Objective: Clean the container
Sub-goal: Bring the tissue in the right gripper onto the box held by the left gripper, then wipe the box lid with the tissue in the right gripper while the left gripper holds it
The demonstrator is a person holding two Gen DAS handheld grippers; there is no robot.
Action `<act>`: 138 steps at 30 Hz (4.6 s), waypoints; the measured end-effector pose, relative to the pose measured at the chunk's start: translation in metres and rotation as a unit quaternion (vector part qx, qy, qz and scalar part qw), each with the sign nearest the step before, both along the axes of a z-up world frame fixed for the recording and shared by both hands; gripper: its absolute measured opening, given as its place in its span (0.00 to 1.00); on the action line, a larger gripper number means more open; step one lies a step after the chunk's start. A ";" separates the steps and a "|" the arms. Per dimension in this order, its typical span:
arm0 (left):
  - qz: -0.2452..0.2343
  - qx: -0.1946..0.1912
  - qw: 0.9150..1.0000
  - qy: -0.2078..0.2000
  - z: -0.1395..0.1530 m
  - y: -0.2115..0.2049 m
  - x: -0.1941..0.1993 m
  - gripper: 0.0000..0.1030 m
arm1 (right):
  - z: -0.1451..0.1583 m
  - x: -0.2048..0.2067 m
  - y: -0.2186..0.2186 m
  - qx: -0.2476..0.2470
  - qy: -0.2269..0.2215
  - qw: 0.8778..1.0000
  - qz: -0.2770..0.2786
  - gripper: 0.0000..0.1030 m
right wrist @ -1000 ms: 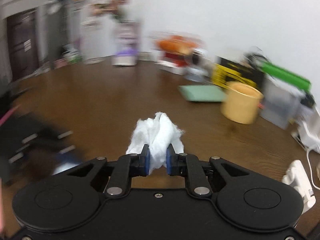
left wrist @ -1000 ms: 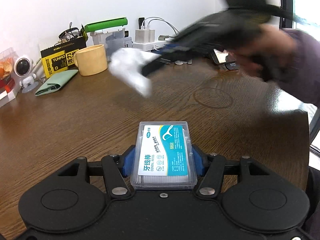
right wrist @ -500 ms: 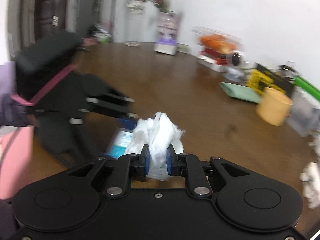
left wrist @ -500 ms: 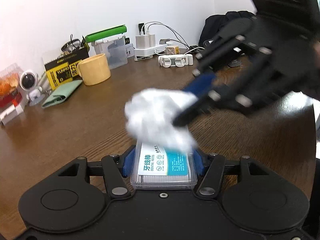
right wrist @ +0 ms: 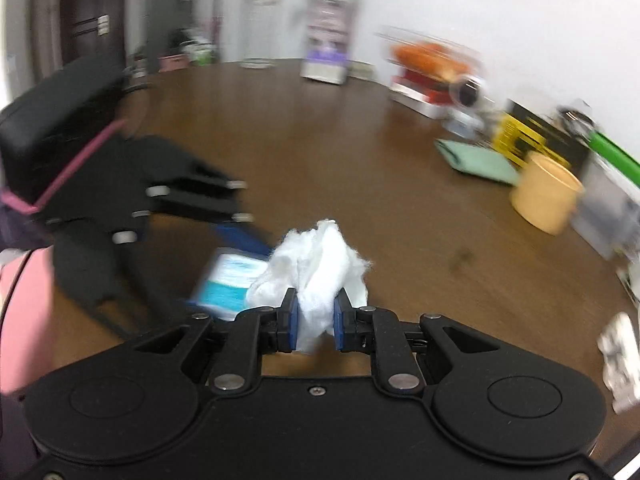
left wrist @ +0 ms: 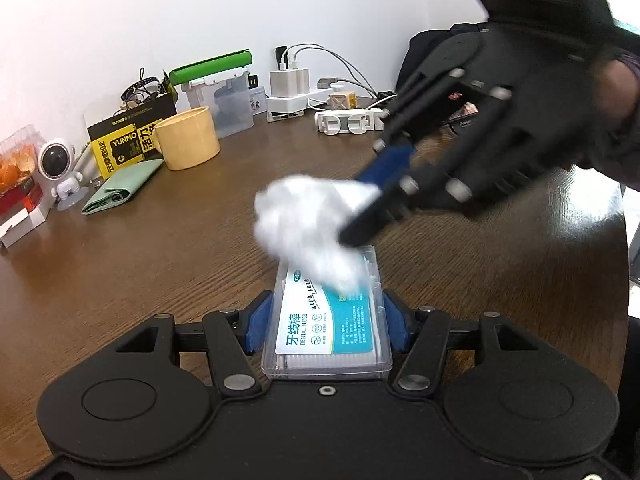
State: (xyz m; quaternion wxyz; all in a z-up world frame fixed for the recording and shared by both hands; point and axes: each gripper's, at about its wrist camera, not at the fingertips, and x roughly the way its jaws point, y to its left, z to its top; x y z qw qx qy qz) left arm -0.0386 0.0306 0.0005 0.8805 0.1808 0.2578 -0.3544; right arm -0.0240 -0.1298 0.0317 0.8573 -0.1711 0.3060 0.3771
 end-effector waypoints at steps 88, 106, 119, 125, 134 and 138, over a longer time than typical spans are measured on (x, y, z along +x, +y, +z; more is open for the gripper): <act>-0.029 -0.032 0.998 0.052 0.001 0.018 -0.004 0.56 | -0.014 -0.022 0.016 0.091 0.036 0.995 0.021 0.07; -0.031 -0.033 0.998 0.053 0.000 0.019 -0.006 0.56 | -0.014 -0.023 0.013 0.092 0.037 0.995 0.017 0.08; -0.031 -0.032 0.998 0.053 0.000 0.019 -0.007 0.56 | -0.015 -0.024 -0.014 0.097 0.042 0.994 -0.012 0.08; -0.031 -0.032 0.998 0.053 0.000 0.019 -0.007 0.56 | -0.017 -0.014 -0.001 0.105 0.042 0.994 -0.008 0.08; -0.031 -0.032 0.998 0.053 0.000 0.019 -0.007 0.56 | -0.015 -0.032 0.009 0.096 0.055 0.993 0.040 0.08; -0.031 -0.032 0.998 0.053 0.000 0.019 -0.007 0.56 | -0.013 -0.035 -0.002 0.076 0.046 0.995 0.035 0.08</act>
